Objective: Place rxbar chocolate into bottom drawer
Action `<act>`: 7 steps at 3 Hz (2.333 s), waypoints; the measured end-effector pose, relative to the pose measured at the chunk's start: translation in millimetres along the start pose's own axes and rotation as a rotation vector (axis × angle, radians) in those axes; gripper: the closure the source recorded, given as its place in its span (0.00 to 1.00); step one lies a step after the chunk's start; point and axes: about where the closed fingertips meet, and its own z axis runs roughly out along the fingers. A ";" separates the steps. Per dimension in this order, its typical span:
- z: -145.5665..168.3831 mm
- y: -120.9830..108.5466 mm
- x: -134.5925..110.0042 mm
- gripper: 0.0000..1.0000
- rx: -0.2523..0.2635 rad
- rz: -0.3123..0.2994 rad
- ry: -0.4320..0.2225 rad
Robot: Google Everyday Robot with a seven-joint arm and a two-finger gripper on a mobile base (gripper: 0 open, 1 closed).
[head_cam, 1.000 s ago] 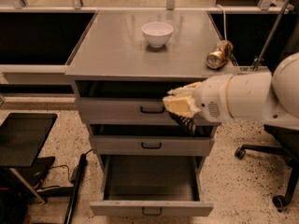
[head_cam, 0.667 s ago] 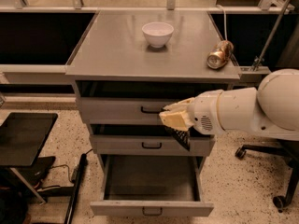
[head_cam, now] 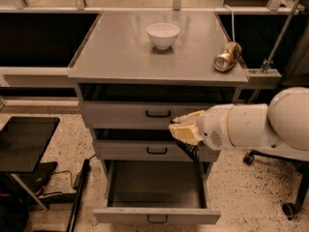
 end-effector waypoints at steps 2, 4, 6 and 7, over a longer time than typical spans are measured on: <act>116.3 -24.3 101.1 1.00 -0.021 0.052 -0.023; 241.6 -27.0 143.8 1.00 -0.131 0.129 -0.028; 241.2 -28.8 175.1 1.00 -0.106 0.130 -0.037; 256.1 -43.4 225.5 1.00 -0.054 0.137 -0.060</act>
Offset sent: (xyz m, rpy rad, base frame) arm 0.0953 0.0605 -0.2909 0.1498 0.1053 -0.0054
